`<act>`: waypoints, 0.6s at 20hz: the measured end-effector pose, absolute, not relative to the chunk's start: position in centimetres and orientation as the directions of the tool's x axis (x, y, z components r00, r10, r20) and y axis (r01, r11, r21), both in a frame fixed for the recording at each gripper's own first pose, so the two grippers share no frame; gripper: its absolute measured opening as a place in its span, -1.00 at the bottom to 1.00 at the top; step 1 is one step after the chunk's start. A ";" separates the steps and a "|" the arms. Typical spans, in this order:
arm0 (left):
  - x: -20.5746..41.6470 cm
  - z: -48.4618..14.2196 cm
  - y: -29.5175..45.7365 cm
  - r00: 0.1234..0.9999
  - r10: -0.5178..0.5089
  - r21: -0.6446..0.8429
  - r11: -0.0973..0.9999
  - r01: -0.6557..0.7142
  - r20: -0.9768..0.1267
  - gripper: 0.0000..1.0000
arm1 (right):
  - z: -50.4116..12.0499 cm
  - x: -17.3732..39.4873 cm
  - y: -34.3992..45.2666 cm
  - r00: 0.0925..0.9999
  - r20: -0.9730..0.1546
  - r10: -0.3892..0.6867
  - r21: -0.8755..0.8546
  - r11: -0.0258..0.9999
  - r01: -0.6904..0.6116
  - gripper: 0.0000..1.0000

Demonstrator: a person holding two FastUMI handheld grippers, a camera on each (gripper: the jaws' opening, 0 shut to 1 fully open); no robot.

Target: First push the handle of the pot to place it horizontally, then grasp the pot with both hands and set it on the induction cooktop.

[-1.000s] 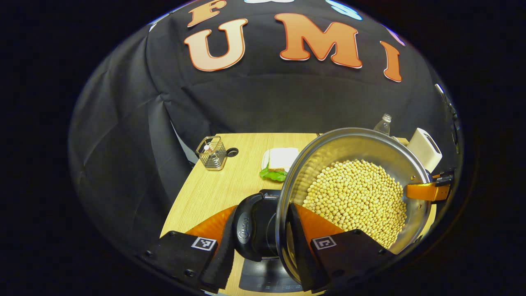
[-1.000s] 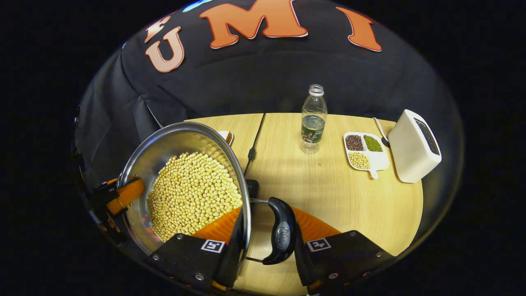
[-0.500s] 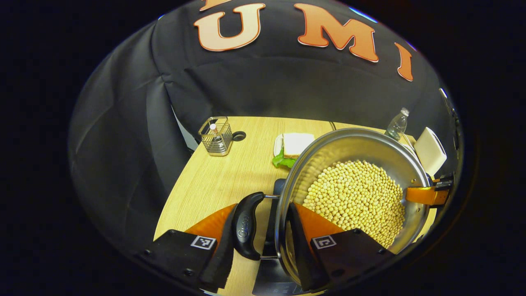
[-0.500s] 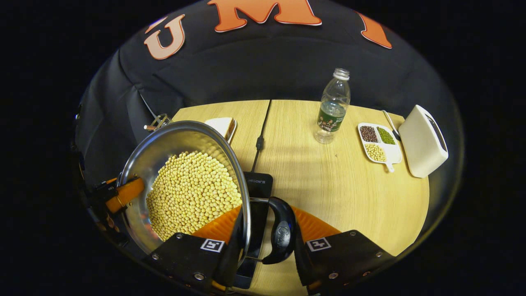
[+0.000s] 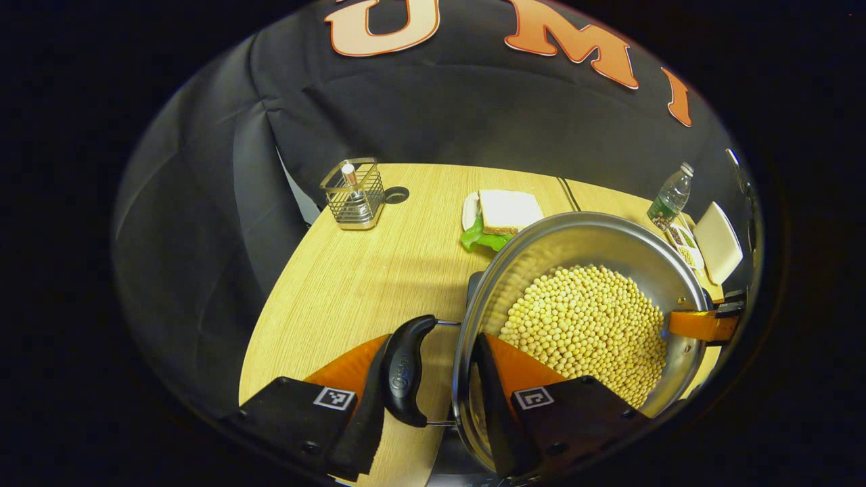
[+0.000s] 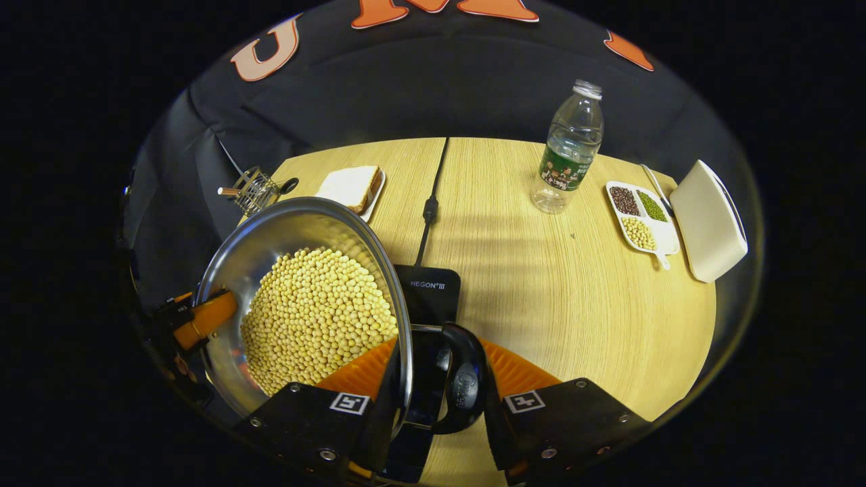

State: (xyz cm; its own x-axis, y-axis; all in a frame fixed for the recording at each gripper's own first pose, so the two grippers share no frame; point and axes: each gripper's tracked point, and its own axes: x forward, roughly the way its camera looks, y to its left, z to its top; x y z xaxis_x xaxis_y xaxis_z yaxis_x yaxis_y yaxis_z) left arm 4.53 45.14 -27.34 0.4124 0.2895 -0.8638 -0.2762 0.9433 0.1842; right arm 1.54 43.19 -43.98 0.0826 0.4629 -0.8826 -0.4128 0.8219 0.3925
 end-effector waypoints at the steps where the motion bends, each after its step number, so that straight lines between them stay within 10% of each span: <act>1: 4.5 -27.4 45.1 0.412 0.289 0.184 0.944 -0.275 -0.864 0.42 | -43.9 1.4 43.1 0.083 -0.881 0.465 0.395 0.822 -0.411 0.17; 12: 4.0 -26.4 44.7 0.430 0.312 0.192 0.934 -0.300 -0.847 0.62 | -43.6 1.5 42.8 0.134 -0.856 0.500 0.412 0.814 -0.409 0.28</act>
